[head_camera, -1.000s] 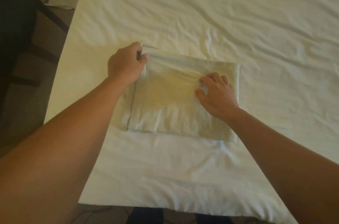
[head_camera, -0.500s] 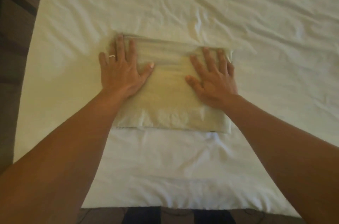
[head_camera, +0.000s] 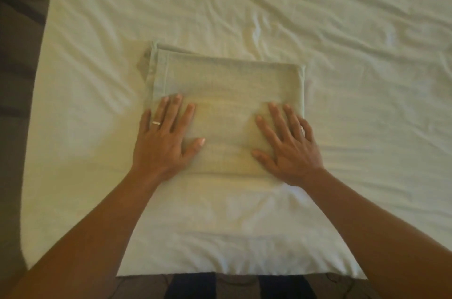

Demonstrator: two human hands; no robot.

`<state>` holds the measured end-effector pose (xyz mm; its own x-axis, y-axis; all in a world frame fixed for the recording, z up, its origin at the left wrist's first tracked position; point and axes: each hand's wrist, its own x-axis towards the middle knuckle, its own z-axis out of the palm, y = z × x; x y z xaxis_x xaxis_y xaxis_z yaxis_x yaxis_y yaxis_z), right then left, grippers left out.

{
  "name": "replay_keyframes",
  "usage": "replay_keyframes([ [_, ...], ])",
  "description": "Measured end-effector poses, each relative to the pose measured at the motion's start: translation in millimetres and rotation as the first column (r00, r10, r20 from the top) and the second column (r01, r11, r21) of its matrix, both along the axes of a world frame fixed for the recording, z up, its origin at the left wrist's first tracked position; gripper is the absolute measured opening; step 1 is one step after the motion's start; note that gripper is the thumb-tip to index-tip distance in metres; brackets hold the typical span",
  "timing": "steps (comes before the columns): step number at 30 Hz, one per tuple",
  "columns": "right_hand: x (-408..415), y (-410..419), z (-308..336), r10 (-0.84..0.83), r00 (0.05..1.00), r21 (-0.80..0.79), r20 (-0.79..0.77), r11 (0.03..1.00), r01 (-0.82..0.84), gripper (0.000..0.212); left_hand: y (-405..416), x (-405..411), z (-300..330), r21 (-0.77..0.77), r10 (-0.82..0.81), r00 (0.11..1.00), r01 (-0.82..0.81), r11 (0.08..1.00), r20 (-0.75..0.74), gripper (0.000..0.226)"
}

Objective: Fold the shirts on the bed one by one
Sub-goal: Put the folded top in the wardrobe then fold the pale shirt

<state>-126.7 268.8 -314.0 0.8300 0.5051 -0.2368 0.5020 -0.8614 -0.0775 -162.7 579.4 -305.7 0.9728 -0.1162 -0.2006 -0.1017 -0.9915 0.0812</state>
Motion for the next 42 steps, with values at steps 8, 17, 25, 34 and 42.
replay_keyframes([
  [8,63,14,24,-0.147,0.989,0.252,0.031,0.958,0.134,0.052,-1,67,33,-0.001,-0.001,0.988,0.001,1.000,0.152,0.053],
  [17,153,21,44,-0.310,0.927,0.056,-0.212,0.943,0.328,0.057,14,155,41,-0.011,0.029,0.980,-0.032,0.999,-0.199,0.060],
  [25,143,12,74,-0.256,0.954,0.038,-0.156,0.964,0.265,0.030,14,135,66,-0.076,-0.007,1.000,0.007,0.997,0.007,0.035],
  [34,149,12,199,-0.389,0.903,0.610,-0.183,0.675,0.414,0.020,27,138,174,-0.285,-0.067,0.932,0.177,0.942,0.356,0.035],
  [42,93,2,174,-0.271,0.961,0.741,0.049,0.655,0.147,0.013,36,66,155,-0.111,-0.206,0.835,0.302,0.947,0.510,0.038],
])
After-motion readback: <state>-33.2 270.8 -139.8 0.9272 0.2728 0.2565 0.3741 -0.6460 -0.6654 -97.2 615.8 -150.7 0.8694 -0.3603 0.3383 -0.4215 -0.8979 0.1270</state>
